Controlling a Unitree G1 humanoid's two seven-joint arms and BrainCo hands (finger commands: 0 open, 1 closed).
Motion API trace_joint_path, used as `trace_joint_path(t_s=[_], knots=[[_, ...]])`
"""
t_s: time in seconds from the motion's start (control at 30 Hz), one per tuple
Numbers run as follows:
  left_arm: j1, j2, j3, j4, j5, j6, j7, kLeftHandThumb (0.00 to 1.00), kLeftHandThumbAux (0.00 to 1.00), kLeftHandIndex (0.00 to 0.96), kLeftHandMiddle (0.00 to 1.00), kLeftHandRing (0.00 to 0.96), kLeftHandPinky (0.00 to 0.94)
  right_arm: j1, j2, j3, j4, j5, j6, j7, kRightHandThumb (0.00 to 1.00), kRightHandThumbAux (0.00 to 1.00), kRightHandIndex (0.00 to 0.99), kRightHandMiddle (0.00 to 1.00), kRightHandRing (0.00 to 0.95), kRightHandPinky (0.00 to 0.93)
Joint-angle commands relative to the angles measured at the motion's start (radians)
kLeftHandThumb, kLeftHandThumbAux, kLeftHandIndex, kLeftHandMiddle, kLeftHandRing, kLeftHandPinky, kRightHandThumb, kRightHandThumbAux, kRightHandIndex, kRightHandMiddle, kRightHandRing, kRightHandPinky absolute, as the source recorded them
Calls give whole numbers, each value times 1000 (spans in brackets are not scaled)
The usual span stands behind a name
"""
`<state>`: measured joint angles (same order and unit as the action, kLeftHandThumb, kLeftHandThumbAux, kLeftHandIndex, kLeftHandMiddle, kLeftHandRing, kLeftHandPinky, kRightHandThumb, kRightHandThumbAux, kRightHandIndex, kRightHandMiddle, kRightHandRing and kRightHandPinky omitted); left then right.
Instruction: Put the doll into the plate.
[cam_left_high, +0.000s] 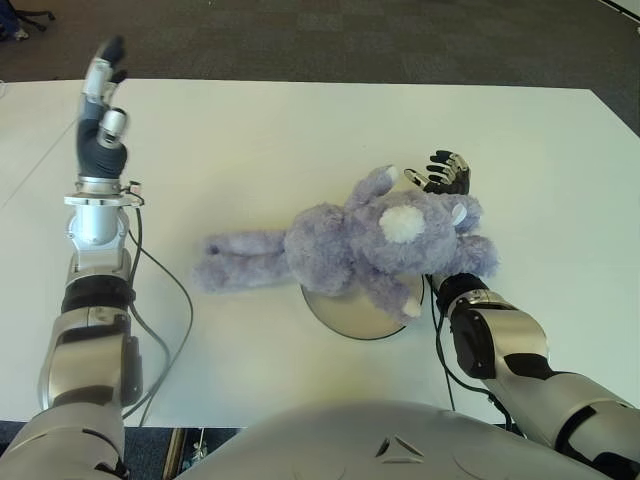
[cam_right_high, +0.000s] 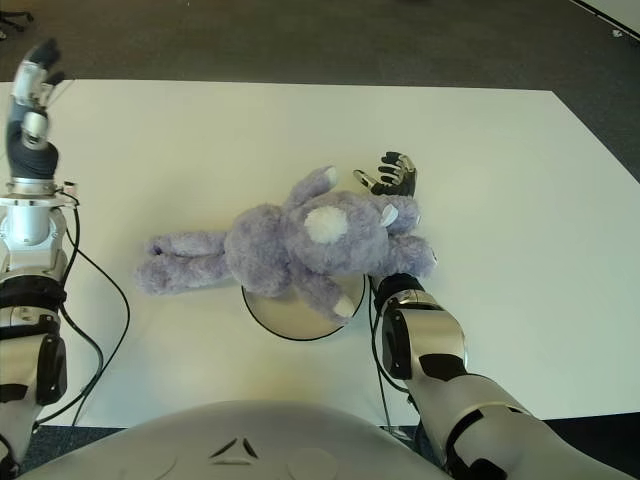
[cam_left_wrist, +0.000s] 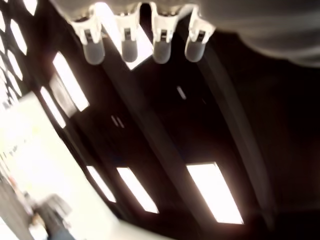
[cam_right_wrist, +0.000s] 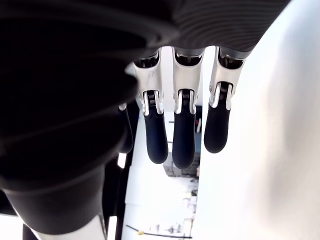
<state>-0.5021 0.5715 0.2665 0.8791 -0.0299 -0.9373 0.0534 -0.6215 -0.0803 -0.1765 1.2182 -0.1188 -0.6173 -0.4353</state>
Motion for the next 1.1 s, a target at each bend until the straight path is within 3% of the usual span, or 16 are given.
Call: trace_joint_path(t_s=[0.03,0.07,0.1,0.17,0.3,0.47,0.67,0.93,1.03,1.1], knots=[[-167,-25,49,177,-16,86,114,0,41,0,0,227,270,227,84,10,136,-12,71,8,27,911,299,345,372,360],[-176,-33,57,198,-24,106,127,0,48,0,0,194,220,227,84,9,136,-11,71,12,26,910,299,345,371,361],[-183,-38,63,215,-29,119,137,0,72,0,0,88,155,227,84,8,136,-10,70,14,17,907,298,344,370,355],[-191,-49,68,236,-31,148,157,0,85,0,0,43,141,226,83,7,136,-9,68,16,8,904,301,343,368,335],[-197,-103,38,246,-11,264,198,0,144,0,0,0,9,224,82,5,137,-8,72,15,6,911,304,342,369,365],[-221,-130,26,297,-18,401,172,0,230,0,0,0,0,223,79,3,138,-7,79,15,14,917,304,341,366,343],[-245,-175,-2,359,2,545,160,0,318,0,0,0,0,223,71,7,138,-13,80,10,16,908,296,340,368,378],[-243,-241,-48,422,36,631,98,0,359,0,0,0,0,222,67,3,138,-9,78,12,19,910,299,343,369,368],[-233,-264,-49,474,49,715,39,0,381,0,0,0,0,223,63,6,138,-12,79,15,19,914,297,339,366,352],[-217,-298,-99,481,97,715,8,0,400,0,0,0,0,225,61,11,138,-18,76,14,4,912,292,337,371,375]])
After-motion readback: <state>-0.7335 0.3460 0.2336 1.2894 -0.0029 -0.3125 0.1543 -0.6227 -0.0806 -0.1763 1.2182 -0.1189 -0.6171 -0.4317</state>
